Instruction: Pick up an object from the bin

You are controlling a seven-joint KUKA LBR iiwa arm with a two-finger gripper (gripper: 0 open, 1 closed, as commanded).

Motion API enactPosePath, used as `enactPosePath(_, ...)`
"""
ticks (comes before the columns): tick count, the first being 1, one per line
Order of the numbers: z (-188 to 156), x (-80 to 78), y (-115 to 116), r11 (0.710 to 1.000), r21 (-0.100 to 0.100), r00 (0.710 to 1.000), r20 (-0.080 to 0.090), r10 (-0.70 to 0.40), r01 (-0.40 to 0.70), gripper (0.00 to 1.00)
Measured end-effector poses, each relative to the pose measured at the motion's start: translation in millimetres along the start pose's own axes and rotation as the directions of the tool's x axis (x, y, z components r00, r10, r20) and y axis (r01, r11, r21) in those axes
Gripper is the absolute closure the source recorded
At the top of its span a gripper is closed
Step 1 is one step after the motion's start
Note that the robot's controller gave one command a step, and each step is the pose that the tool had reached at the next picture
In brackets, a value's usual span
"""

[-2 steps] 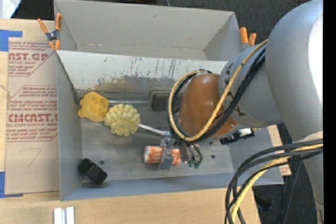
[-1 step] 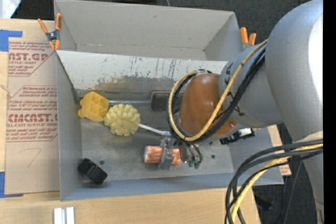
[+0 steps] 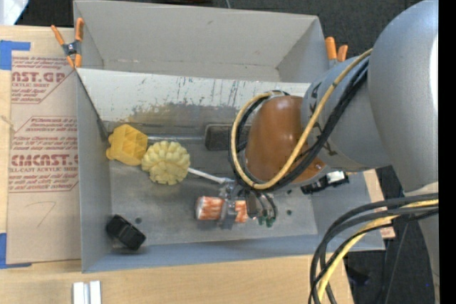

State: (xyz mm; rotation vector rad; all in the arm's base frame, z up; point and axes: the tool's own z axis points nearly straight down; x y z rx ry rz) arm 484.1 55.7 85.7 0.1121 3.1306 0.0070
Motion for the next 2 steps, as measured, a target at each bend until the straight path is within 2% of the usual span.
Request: enactPosePath(2,-88,0.8,1,1.000,0.000,1.000,-0.007,-0.001,0.001,1.00)
